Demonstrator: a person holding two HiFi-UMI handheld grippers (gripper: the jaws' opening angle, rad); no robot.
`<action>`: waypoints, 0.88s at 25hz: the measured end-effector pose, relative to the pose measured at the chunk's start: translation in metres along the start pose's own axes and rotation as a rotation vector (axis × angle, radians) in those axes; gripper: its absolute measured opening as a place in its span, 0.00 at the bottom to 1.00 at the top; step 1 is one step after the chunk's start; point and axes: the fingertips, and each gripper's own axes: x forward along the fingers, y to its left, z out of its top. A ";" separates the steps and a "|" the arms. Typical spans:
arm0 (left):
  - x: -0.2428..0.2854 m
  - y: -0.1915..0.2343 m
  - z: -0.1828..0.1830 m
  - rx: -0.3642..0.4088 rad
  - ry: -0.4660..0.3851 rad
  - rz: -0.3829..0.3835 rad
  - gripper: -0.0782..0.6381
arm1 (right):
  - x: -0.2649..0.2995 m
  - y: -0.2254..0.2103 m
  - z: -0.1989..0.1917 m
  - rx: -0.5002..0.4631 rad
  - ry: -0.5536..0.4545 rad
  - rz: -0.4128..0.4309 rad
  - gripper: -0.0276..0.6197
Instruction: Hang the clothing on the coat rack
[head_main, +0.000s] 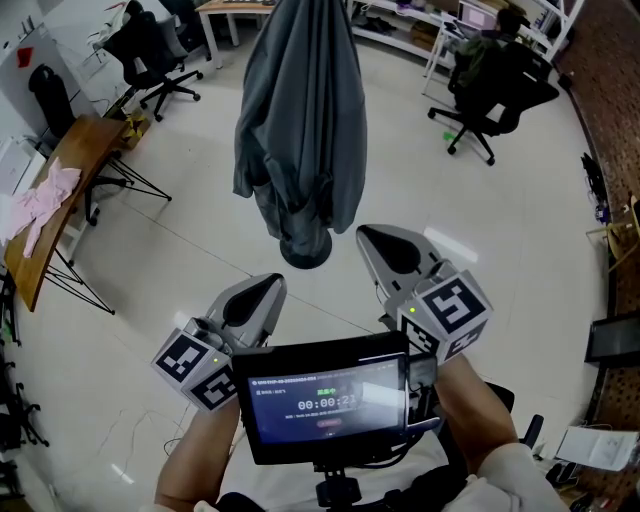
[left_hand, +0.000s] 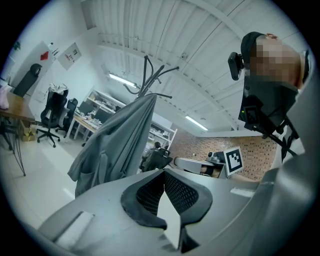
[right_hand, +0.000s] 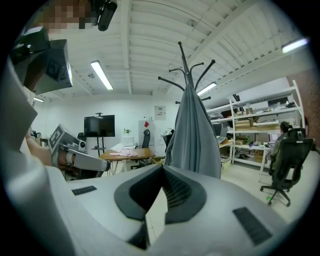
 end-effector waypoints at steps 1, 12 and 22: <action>0.001 0.001 0.000 0.000 -0.001 0.000 0.11 | 0.001 0.000 0.000 0.000 -0.001 0.001 0.05; 0.004 0.000 0.002 -0.001 -0.006 0.000 0.11 | 0.004 -0.002 -0.002 -0.002 0.014 0.015 0.05; 0.007 -0.001 -0.002 -0.002 0.004 -0.009 0.11 | 0.003 -0.003 -0.010 -0.003 0.030 0.014 0.05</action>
